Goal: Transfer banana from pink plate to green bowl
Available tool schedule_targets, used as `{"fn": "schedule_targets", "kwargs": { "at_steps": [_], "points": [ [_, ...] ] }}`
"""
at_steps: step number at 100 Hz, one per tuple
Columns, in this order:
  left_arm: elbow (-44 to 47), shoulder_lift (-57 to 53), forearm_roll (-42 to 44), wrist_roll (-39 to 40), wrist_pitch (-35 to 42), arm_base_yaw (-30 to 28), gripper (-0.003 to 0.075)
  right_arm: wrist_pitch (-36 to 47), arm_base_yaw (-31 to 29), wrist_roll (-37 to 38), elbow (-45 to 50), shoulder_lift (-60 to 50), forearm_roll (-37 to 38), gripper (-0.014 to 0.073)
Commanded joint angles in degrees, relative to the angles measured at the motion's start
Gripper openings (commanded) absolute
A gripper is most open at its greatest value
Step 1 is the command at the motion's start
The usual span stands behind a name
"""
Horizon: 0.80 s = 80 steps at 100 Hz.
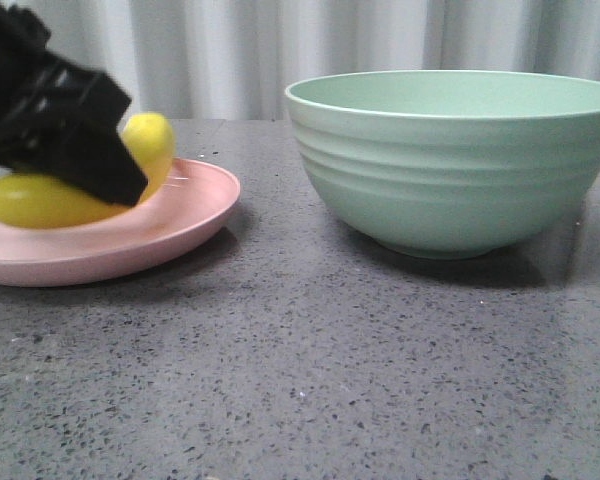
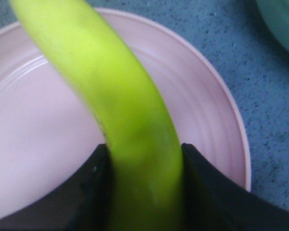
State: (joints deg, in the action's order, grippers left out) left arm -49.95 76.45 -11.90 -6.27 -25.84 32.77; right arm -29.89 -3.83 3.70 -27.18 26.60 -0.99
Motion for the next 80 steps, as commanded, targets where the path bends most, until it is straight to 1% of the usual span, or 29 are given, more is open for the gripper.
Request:
{"fn": "schedule_targets", "kwargs": {
  "at_steps": [1, 12, 19, 26, 31, 38, 45, 60, 67, 80],
  "points": [
    [-4.6, -3.0, -0.4, -0.5, 0.8, 1.3, -0.0020, -0.2, 2.0, 0.0, -4.1, 0.8, -0.1, -0.0062],
    [-7.7, -4.9, -0.4, -0.4, 0.5, 4.5, -0.0020, -3.6, 6.1, 0.0, -8.0, 2.0, -1.8, -0.0061],
    [-9.3, -5.7, -0.4, -0.6, 0.5, 7.1, -0.0020, -4.2, 9.0, 0.0, -10.8, 3.3, -3.0, -0.0027],
    [-10.6, -6.0, -0.4, -1.3, 0.6, 9.6, -0.0020, -3.9, 12.2, 0.0, -13.4, 5.1, -4.7, 0.0069],
    [-11.1, -6.0, -0.4, -2.2, 0.6, 11.3, -0.0020, -3.1, 14.3, 0.0, -14.8, 6.5, -5.9, 0.0176],
    [-11.4, -6.0, -0.4, -2.2, 1.0, 13.8, -0.0020, -2.2, 17.4, 0.0, -16.7, 8.9, -8.4, 0.0303],
    [-11.4, -6.0, -0.4, -2.2, 1.2, 16.0, -0.0020, -0.8, 20.2, 0.0, -18.5, 11.8, -11.1, 0.0377],
    [-11.4, -5.2, -0.4, -2.2, 2.0, 19.0, -0.0020, 4.2, 25.4, 0.0, -21.8, 19.8, -16.6, 0.0386],
    [-11.4, -4.5, -0.4, -2.2, 2.0, 20.1, -0.0020, 5.7, 27.5, 0.0, -23.4, 23.8, -17.4, 0.0386],
    [-11.4, -3.6, -0.5, -2.2, 2.0, 21.8, -0.0020, 9.4, 29.8, 0.0, -25.8, 31.3, -18.2, 0.0386]
  ]
}}
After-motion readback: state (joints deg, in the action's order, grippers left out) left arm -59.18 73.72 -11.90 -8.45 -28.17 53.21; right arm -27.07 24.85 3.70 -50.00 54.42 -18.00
